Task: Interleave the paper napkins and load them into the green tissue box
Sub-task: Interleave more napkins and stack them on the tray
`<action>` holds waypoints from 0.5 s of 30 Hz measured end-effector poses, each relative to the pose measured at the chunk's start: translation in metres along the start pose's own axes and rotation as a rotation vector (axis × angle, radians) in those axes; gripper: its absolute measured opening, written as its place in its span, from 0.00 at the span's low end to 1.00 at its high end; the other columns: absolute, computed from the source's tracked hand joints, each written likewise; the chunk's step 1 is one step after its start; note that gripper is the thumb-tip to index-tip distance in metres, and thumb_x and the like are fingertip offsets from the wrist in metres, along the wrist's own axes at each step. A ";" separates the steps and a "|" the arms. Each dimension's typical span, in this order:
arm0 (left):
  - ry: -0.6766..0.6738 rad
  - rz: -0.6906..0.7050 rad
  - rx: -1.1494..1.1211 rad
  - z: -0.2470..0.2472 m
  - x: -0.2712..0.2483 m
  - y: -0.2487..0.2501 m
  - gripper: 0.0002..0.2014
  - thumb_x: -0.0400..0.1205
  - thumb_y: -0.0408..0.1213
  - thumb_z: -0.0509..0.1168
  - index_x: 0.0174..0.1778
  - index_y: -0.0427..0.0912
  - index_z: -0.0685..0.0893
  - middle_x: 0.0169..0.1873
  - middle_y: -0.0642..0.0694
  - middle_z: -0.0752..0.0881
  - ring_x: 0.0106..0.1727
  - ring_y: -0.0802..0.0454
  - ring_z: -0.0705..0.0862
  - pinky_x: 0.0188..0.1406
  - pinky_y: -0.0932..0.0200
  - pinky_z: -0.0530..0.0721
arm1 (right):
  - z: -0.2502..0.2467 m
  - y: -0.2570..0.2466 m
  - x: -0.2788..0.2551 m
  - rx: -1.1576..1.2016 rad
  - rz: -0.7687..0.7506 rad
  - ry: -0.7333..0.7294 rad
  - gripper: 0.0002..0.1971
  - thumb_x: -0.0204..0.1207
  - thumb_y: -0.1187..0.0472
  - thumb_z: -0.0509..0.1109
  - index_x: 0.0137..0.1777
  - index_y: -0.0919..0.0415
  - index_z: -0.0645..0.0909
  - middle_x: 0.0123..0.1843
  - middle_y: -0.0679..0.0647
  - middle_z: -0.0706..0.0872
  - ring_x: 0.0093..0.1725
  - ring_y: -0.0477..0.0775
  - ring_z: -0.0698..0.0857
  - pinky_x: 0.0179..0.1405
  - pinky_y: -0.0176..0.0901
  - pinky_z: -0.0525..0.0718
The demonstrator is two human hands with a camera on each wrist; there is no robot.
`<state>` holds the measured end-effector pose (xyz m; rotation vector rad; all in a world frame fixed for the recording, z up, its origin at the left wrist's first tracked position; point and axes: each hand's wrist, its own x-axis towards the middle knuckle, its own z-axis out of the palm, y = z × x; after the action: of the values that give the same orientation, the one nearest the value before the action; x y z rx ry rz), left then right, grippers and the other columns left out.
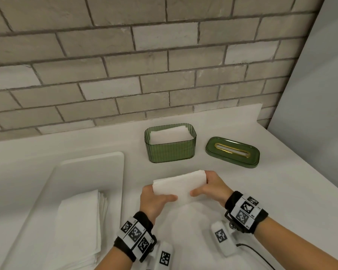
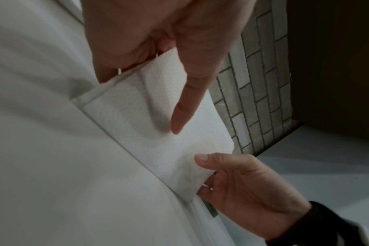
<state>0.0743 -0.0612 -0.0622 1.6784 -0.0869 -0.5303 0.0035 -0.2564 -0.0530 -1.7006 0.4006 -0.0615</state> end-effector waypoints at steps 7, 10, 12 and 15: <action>0.047 0.112 0.029 0.001 0.005 -0.003 0.21 0.54 0.32 0.83 0.43 0.37 0.92 0.41 0.41 0.94 0.44 0.47 0.92 0.46 0.49 0.90 | -0.001 -0.005 0.001 0.030 -0.091 0.075 0.15 0.60 0.77 0.79 0.45 0.64 0.84 0.40 0.55 0.87 0.41 0.51 0.86 0.40 0.40 0.84; 0.051 0.069 0.022 0.001 0.006 -0.011 0.25 0.57 0.35 0.85 0.49 0.35 0.90 0.45 0.40 0.93 0.47 0.46 0.92 0.46 0.52 0.90 | -0.003 0.004 0.001 -0.005 -0.053 0.057 0.20 0.55 0.69 0.82 0.49 0.66 0.84 0.41 0.55 0.86 0.43 0.51 0.85 0.39 0.41 0.83; 0.036 0.060 0.072 0.001 0.006 -0.009 0.23 0.61 0.34 0.84 0.51 0.34 0.89 0.46 0.40 0.92 0.48 0.45 0.90 0.44 0.56 0.87 | -0.003 0.006 0.002 -0.122 0.003 0.016 0.27 0.48 0.61 0.80 0.51 0.62 0.83 0.45 0.55 0.86 0.47 0.54 0.86 0.42 0.44 0.84; -0.005 0.233 0.157 -0.003 0.019 0.023 0.14 0.70 0.20 0.78 0.41 0.44 0.90 0.39 0.44 0.90 0.46 0.49 0.87 0.42 0.64 0.82 | -0.011 -0.026 0.015 -0.200 -0.134 0.009 0.14 0.51 0.64 0.75 0.40 0.56 0.84 0.37 0.50 0.85 0.39 0.44 0.82 0.41 0.39 0.79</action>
<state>0.0980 -0.0696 -0.0451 1.7908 -0.3303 -0.3589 0.0201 -0.2684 -0.0289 -1.9244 0.3070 -0.1309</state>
